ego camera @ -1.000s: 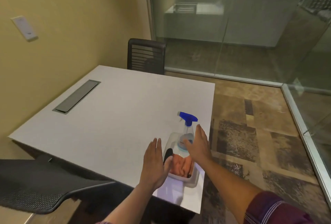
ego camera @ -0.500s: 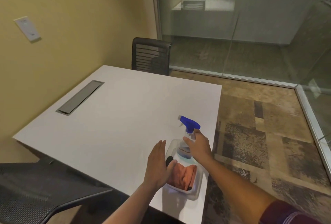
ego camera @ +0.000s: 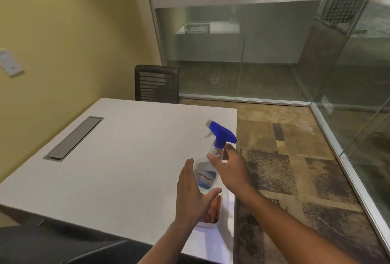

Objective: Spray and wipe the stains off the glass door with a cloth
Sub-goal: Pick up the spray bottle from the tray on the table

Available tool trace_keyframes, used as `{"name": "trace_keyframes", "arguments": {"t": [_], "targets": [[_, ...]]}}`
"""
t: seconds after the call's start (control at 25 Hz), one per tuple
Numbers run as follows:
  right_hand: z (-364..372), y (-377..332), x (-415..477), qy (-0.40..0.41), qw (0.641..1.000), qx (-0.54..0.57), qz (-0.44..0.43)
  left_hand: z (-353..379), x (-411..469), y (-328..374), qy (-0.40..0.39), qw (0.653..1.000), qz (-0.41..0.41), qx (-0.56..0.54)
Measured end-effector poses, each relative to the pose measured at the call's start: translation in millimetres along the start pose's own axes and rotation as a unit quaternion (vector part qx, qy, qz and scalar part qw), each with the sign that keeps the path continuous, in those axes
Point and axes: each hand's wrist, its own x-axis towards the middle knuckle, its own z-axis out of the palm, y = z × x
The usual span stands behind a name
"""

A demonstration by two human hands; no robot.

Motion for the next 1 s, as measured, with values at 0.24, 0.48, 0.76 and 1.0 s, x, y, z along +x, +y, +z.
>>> {"name": "trace_keyframes", "arguments": {"t": [0.24,0.48,0.76,1.0], "targets": [[-33,-24,-82,0.039,0.999,0.003,-0.034,-15,-57,23,-0.004,1.0,0.019,-0.017],[-104,-22,-172,-0.006,0.995,0.099,-0.023,-12,-138,54,-0.072,0.992,0.077,-0.075],[-202,-20,-261,0.053,0.978,0.194,-0.048,27,-217,114,-0.216,0.957,0.164,-0.103],[-304,-1,-338,0.155,0.946,0.261,-0.109,87,-267,188,-0.35,0.888,0.276,-0.115]]}}
